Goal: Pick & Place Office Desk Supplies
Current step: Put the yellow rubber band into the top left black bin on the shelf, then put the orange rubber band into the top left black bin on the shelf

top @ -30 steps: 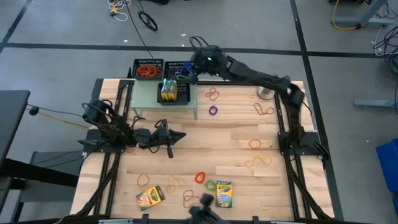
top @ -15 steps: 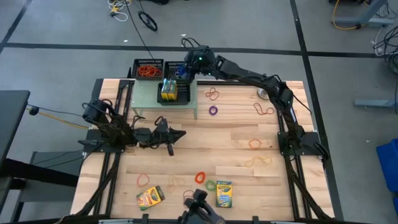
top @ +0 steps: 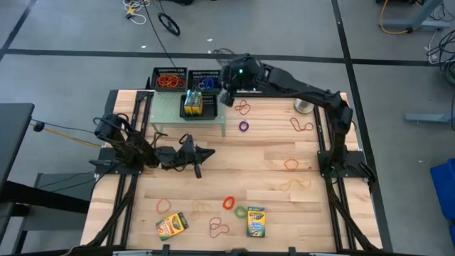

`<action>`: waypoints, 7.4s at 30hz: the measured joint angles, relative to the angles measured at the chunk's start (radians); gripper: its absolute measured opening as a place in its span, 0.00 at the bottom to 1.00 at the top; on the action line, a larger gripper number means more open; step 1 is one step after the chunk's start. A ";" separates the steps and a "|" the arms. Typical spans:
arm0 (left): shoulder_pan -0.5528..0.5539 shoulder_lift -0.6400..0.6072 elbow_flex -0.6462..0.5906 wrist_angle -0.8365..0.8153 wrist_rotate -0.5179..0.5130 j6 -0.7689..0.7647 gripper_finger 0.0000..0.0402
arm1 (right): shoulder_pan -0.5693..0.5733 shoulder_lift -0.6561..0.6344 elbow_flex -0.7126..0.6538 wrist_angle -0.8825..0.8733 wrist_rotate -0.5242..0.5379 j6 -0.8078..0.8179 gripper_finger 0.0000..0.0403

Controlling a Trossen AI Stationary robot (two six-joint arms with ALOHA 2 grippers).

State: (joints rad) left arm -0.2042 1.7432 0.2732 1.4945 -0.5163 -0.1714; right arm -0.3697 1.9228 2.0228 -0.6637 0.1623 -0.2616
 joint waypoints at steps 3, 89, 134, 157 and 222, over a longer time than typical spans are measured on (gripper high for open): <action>-0.017 0.000 0.009 -0.004 0.001 0.054 0.02 | 0.044 -0.005 -0.001 -0.032 -0.010 -0.010 0.02; -0.371 0.104 0.776 -1.936 0.322 -0.574 0.19 | 0.438 -0.903 -1.760 1.146 0.311 0.384 0.03; 0.194 -0.780 1.023 -2.073 -0.448 0.135 0.01 | 0.438 -0.902 -1.760 1.170 0.311 0.377 0.03; 1.027 -0.605 0.781 -1.839 0.008 0.463 0.01 | 0.437 -0.902 -1.759 1.177 0.311 0.377 0.03; 1.044 -0.492 1.066 -2.403 0.128 0.459 0.59 | 0.438 -0.903 -1.759 1.229 0.311 0.385 0.03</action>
State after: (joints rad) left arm 0.8396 1.2507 1.3396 -0.9086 -0.3885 0.2875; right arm 0.0681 1.0203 0.2634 0.5655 0.4728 0.1238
